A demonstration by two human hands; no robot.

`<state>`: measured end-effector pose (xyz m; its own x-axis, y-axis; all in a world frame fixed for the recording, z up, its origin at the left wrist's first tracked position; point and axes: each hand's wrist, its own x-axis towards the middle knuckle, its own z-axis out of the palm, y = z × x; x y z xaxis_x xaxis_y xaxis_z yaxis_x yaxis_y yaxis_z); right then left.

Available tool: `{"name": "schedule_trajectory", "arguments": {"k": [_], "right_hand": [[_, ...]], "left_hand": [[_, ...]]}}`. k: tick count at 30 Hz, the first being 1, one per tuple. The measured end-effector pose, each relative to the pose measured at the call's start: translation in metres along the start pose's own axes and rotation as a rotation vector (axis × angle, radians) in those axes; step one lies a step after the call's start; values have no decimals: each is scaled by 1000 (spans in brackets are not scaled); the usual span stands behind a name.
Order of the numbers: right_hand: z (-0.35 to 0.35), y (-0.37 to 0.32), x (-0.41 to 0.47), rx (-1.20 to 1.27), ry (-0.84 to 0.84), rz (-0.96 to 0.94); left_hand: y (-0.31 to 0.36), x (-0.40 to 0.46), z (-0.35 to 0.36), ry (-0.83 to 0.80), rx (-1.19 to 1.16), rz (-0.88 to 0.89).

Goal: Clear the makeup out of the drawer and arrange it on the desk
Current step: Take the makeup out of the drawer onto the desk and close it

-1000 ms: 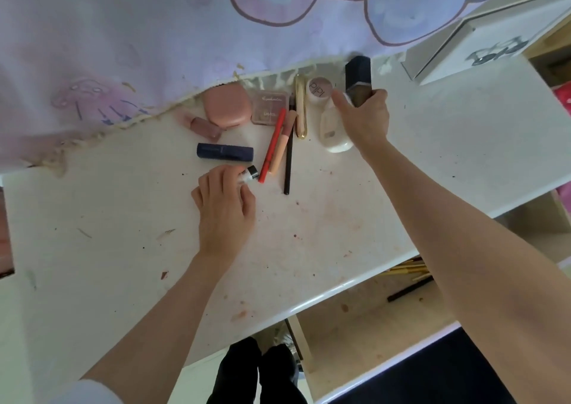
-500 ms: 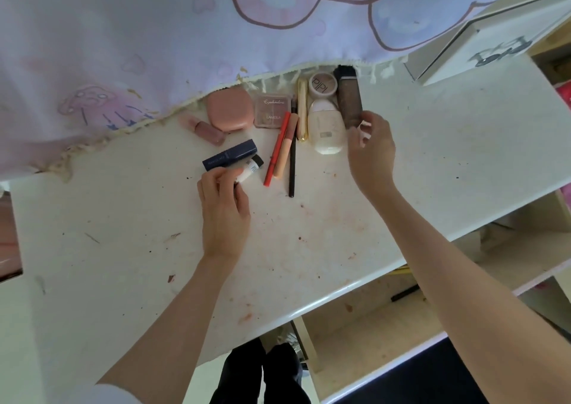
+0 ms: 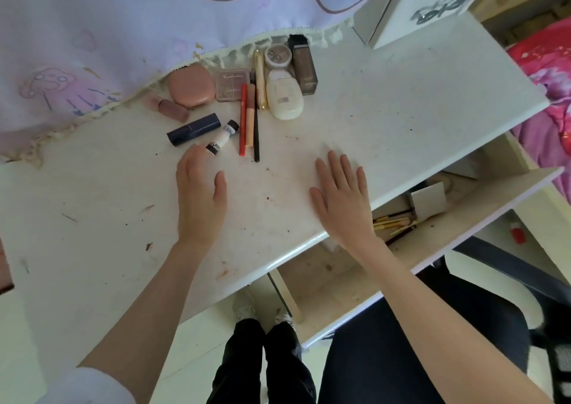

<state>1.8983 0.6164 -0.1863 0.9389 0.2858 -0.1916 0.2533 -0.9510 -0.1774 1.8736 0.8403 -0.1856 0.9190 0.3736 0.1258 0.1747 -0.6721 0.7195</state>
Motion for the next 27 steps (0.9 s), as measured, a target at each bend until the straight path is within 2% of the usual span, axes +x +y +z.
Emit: {"name": "schedule_trajectory", "arguments": {"k": [2, 4, 7, 9, 10, 13, 16, 20, 23, 27], "right_hand": [[2, 5, -25, 76, 22, -21], [7, 14, -54, 163, 62, -38], [13, 45, -94, 264, 123, -52], [12, 73, -105, 217, 143, -20], [11, 87, -105, 158, 97, 4], [8, 127, -89, -6, -211, 75], [11, 150, -61, -25, -375, 128], [28, 161, -29, -142, -399, 38], [41, 168, -18, -282, -391, -55], [48, 172, -12, -410, -508, -146]], "left_hand": [[14, -29, 1, 14, -33, 9], [32, -62, 5, -14, -12, 102], [61, -108, 19, -176, -34, 351], [75, -131, 34, -349, -51, 472], [79, -139, 43, -452, -42, 506], [82, -152, 76, -724, 81, 478], [83, -151, 109, -866, 281, 403], [85, -138, 151, -827, 517, 400], [82, -128, 179, -730, 594, 378], [86, -112, 208, -627, 654, 367]]}}
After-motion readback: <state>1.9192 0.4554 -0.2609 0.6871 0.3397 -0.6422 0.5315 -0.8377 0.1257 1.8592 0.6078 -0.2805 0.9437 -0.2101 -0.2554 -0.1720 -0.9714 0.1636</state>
